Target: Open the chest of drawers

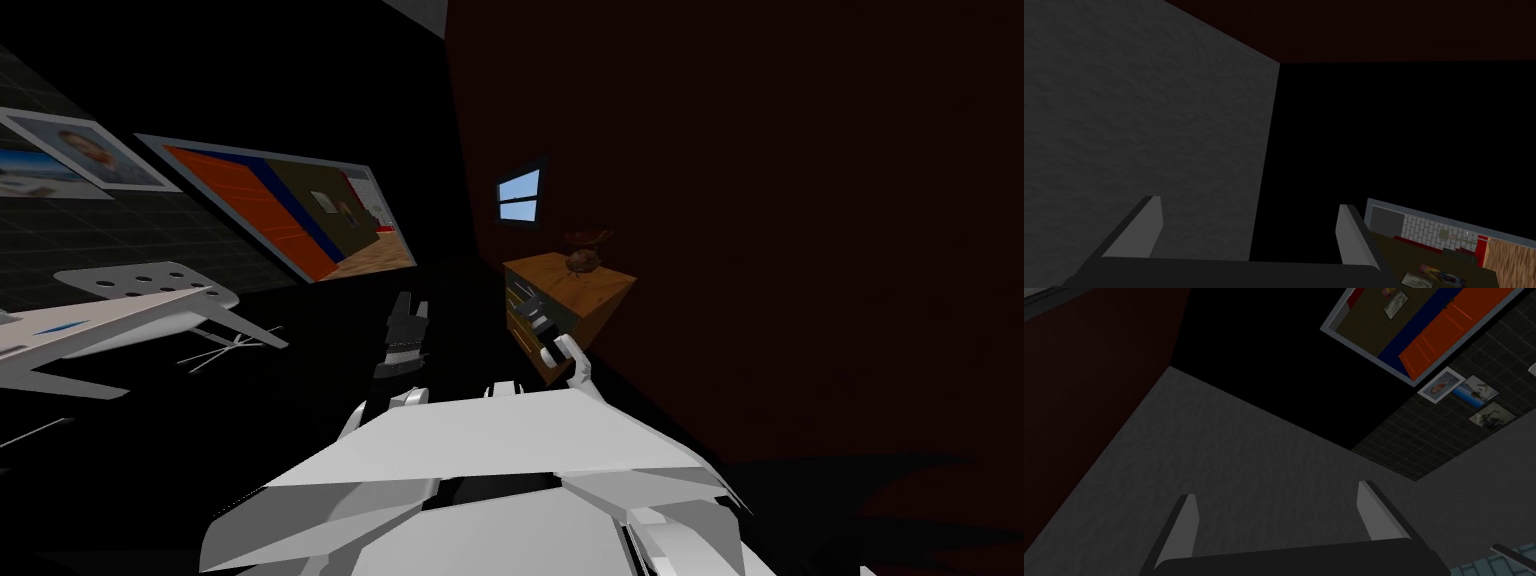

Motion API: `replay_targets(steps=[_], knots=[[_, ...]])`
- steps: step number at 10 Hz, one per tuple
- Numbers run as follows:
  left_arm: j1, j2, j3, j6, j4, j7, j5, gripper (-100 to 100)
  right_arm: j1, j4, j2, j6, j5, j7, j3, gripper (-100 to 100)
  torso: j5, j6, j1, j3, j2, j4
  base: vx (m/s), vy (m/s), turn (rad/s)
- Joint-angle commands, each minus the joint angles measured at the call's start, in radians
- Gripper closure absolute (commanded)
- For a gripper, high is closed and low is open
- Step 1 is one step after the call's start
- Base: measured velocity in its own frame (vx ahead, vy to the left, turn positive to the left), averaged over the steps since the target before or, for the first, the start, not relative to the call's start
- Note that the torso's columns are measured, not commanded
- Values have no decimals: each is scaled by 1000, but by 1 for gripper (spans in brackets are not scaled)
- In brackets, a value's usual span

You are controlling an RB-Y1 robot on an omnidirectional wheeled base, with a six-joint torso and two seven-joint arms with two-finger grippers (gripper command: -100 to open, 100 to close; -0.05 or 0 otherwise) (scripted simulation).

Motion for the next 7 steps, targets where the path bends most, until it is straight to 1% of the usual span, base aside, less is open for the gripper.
replay_targets(steps=[1,2,3,4,5,6,7], knots=[[0,0,0,0,0,0,0,0,-17,34,-11,15,30,60,8,-100,0,0,-1,0,0,0,23,-25,-17],[0,0,0,0,0,0,0,0,-31,69,-19,22,56,95,12,-100,0,0,0,0,0,0,26,-32,-38],[0,0,0,0,0,0,0,0,-31,69,-19,22,56,108,12,-100,0,0,-1,0,0,0,23,-28,-28],[0,0,0,0,0,0,0,0,-43,104,-27,29,81,143,16,-100,0,0,0,0,0,0,27,-34,-53],[0,0,0,0,0,0,0,0,-43,104,-27,29,81,154,16,-100,0,0,0,0,-1,0,23,-27,-21],[0,0,0,0,0,0,0,0,-55,139,-35,36,104,193,20,-100,0,0,0,0,0,0,31,-29,-55],[0,0,0,0,0,0,0,0,-55,139,-35,36,104,198,20,-100,0,0,0,0,-1,0,25,-27,-23]])
